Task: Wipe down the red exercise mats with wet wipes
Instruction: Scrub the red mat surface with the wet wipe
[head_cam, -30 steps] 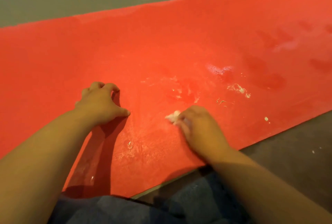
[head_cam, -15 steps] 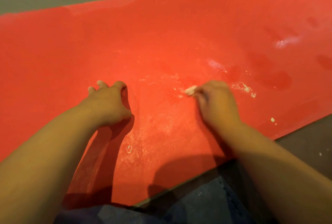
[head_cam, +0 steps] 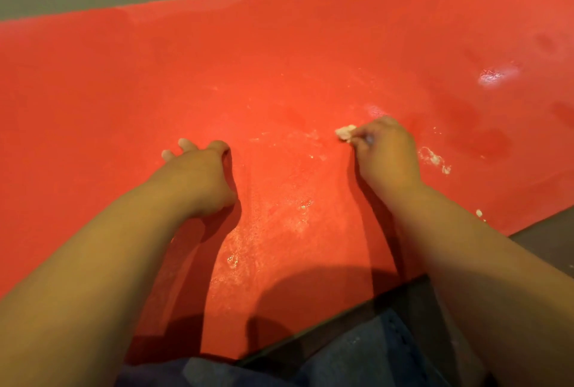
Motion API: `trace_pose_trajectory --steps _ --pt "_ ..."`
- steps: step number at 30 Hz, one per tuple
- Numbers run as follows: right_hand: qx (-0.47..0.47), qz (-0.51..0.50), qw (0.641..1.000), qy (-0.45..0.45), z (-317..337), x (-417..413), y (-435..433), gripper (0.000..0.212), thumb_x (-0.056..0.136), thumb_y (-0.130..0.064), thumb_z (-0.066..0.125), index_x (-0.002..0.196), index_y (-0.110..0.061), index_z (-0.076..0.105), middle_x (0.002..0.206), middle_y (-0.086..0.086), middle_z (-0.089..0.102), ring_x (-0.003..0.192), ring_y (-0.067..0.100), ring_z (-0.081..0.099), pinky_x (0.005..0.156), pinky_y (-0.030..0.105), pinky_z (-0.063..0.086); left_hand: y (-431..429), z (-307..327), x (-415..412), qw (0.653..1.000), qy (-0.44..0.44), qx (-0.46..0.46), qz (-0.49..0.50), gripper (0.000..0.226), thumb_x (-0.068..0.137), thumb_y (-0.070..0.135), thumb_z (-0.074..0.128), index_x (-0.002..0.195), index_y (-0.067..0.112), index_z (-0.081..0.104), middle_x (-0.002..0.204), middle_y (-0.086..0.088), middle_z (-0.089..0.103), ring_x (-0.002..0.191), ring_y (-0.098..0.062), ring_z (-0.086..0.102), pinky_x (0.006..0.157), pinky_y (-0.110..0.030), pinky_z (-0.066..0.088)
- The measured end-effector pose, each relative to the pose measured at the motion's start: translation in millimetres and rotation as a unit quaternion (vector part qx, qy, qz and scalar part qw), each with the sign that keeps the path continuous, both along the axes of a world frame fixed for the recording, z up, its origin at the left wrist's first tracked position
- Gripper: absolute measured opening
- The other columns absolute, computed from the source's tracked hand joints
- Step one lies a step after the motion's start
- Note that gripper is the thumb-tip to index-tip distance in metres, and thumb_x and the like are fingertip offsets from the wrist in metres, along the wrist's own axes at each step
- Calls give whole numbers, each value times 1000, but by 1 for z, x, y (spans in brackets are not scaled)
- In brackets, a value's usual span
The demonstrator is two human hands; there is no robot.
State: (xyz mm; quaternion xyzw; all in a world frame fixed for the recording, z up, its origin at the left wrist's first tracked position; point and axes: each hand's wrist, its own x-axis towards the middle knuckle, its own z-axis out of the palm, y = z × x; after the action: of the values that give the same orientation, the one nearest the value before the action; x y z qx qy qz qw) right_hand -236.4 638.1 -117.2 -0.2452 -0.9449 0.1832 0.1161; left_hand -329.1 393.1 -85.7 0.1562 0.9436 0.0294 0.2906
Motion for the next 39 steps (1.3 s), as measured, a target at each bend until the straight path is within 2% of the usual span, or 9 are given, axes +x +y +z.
trace_pose_trajectory --steps 3,9,16,18,21,29,32,36,39 --pt "-73 -70 994 28 -2 -18 -24 25 84 -1 54 95 -14 72 105 7 66 102 22 58 84 17 33 1 0 -1 1000 -4 -4 4 75 83 22 63 145 31 21 156 -22 1 140 -52 7 105 -56 36" --pt "-96 190 977 24 -6 18 -81 16 84 -10 65 93 -18 74 95 -1 67 93 18 59 88 25 42 1 -4 -1 1000 -6 -8 1 76 84 19 62 145 31 18 157 -23 -6 140 -54 4 108 -57 32" --pt "-97 -58 993 34 -1 -39 -35 28 83 2 55 97 -12 74 104 10 68 97 16 61 82 11 35 5 -1 -2 1000 -9 -19 2 75 84 15 60 145 31 19 157 -23 -6 140 -54 4 106 -57 35" --pt "-129 22 990 59 -5 -34 -82 30 82 5 57 93 -17 74 103 4 69 94 9 60 84 0 31 5 -1 -2 1000 -7 -21 1 75 85 15 59 145 32 17 157 -22 -6 140 -53 5 106 -56 34" --pt "-130 177 975 40 -10 -9 -120 19 84 -4 63 94 -16 74 96 1 66 92 18 59 87 20 41 -1 2 -5 1000 -16 -18 -10 75 86 18 61 146 34 20 158 -21 -3 140 -53 9 107 -53 35" --pt "-89 -78 993 26 -4 -57 -37 27 83 0 56 102 -12 73 106 11 63 98 26 61 76 17 34 -12 13 -15 999 27 -12 -35 61 77 22 68 132 30 42 143 -12 44 108 -31 59 74 -30 47" --pt "-154 25 987 49 -8 -70 -100 36 80 7 54 99 -17 74 107 3 65 99 16 62 82 5 33 -23 16 -26 999 39 -2 -25 72 73 27 74 137 36 41 126 0 60 107 -26 60 78 -29 48" --pt "-156 183 970 26 -13 -41 -145 17 84 -9 64 96 -14 75 93 2 61 87 19 59 79 24 43 -39 16 -35 998 64 30 -5 66 72 23 73 132 39 50 124 3 62 108 -24 60 78 -29 46" --pt "-107 133 985 1 -7 -45 -92 21 83 -9 64 100 -14 74 96 7 63 89 24 59 79 26 40 -44 9 -40 991 91 88 51 52 81 18 66 129 35 55 123 0 63 108 -27 60 84 -33 48"
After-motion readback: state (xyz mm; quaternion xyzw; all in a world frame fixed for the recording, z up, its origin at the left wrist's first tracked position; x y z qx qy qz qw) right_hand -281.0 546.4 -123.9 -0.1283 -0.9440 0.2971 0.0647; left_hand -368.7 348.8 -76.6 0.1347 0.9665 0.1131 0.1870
